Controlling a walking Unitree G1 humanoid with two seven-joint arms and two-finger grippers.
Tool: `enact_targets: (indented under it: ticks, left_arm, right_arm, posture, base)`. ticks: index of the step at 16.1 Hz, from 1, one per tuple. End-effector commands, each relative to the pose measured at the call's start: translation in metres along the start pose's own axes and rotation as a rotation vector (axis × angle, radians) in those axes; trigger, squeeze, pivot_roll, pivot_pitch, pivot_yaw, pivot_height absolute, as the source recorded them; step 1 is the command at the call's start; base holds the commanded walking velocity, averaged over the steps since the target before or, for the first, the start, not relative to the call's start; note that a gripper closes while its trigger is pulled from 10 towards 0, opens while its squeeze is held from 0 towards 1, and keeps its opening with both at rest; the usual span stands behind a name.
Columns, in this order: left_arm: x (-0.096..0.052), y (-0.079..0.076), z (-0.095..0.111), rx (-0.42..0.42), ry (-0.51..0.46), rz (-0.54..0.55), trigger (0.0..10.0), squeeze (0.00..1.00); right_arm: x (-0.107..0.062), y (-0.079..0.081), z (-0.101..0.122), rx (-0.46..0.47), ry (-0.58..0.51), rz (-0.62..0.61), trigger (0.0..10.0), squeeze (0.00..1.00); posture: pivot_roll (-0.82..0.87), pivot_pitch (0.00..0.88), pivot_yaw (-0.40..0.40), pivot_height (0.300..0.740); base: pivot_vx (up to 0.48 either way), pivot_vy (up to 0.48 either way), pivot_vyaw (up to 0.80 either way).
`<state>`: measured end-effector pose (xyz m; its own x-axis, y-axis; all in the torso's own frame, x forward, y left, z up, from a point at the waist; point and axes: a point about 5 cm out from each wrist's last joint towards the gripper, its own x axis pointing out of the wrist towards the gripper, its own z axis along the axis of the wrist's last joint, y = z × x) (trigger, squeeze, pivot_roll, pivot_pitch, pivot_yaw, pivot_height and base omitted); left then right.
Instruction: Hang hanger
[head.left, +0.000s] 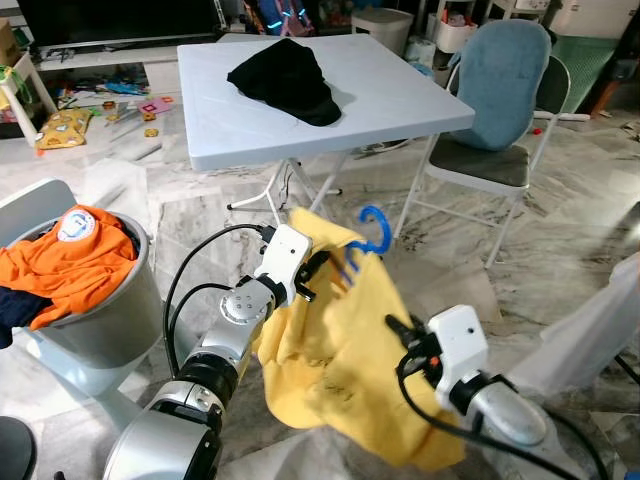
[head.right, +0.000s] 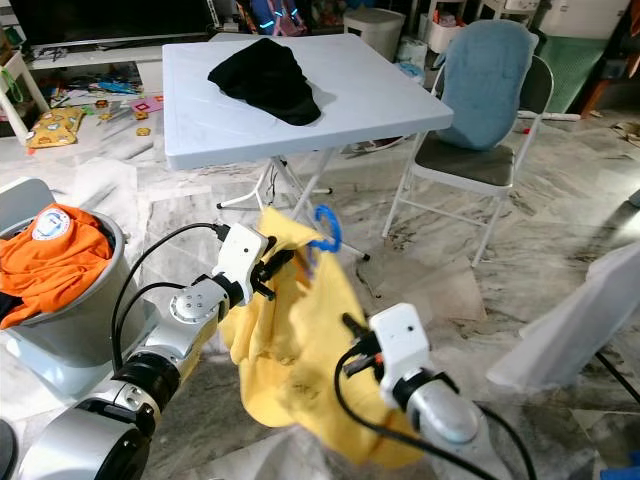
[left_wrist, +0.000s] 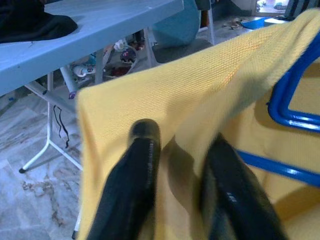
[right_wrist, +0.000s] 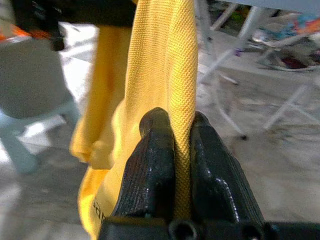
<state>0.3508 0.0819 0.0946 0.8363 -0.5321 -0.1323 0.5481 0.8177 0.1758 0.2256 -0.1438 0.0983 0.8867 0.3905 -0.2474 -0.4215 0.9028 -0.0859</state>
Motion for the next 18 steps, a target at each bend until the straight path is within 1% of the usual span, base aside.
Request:
enact_targets:
  ticks: [1,3,7,9,10,12,13,15,16,17,18]
  left_arm:
    - [0.001,0.004,0.004,0.013,-0.007,-0.008,0.0,0.0]
    - [0.001,0.003,0.004,0.015,-0.01,-0.015,0.0,0.0]
    - [0.001,0.01,0.006,0.023,-0.008,0.017,0.0,0.0]
    - [0.0,0.018,0.009,0.06,-0.007,0.049,0.0,0.0]
    - [0.0,0.022,0.01,0.071,-0.005,0.069,0.0,0.0]
    - [-0.001,0.028,0.01,0.084,0.008,0.103,0.0,0.0]
    - [-0.001,0.028,0.01,0.083,0.008,0.103,0.0,0.0]
    - [-0.001,0.028,0.009,0.083,0.012,0.1,0.0,0.0]
    - [-0.001,0.028,0.009,0.084,0.014,0.097,0.0,0.0]
    - [-0.001,0.028,0.008,0.084,0.018,0.089,0.0,0.0]
    - [-0.001,0.027,0.008,0.087,0.022,0.083,0.0,0.0]
  right_arm:
    - [0.0,-0.011,0.01,-0.042,-0.048,-0.063,10.0,0.0]
    - [0.0,-0.018,0.011,-0.049,-0.045,-0.108,10.0,0.0]
    - [-0.004,-0.02,0.006,-0.091,-0.014,-0.088,10.0,0.0]
    - [-0.016,-0.025,0.001,-0.118,0.029,-0.039,10.0,0.0]
    - [-0.026,-0.03,-0.003,-0.146,0.065,-0.01,10.0,0.0]
    - [-0.055,-0.049,-0.013,-0.204,0.163,0.022,10.0,0.0]
    - [-0.062,-0.053,-0.015,-0.208,0.181,0.027,10.0,0.0]
    - [-0.086,-0.067,-0.02,-0.246,0.259,0.051,10.0,0.0]
    - [-0.102,-0.075,-0.021,-0.253,0.299,0.068,10.0,0.0]
    - [-0.119,-0.083,-0.018,-0.247,0.326,0.082,10.0,0.0]
    - [-0.133,-0.09,-0.013,-0.239,0.341,0.092,10.0,0.0]
  posture:
    - [-0.03,0.0,-0.042,0.74]
    - [-0.03,0.0,-0.043,0.74]
    - [-0.03,0.0,-0.044,0.74]
    - [-0.03,0.0,-0.048,0.74]
    - [-0.04,0.003,-0.05,0.74]
    - [-0.04,0.005,-0.051,0.74]
    - [-0.05,0.008,-0.051,0.74]
    - [-0.06,0.012,-0.048,0.74]
    - [-0.06,0.013,-0.047,0.74]
    - [-0.07,0.015,-0.043,0.74]
    - [-0.07,0.016,-0.04,0.74]
  base:
    - [0.0,0.0,0.0]
    - [0.0,0.0,0.0]
    - [0.0,0.0,0.0]
    - [0.0,0.0,0.0]
    - [0.0,0.0,0.0]
    - [0.0,0.0,0.0]
    - [0.0,0.0,0.0]
    - [0.0,0.0,0.0]
    - [0.0,0.0,0.0]
    - [0.0,0.0,0.0]
    - [0.0,0.0,0.0]
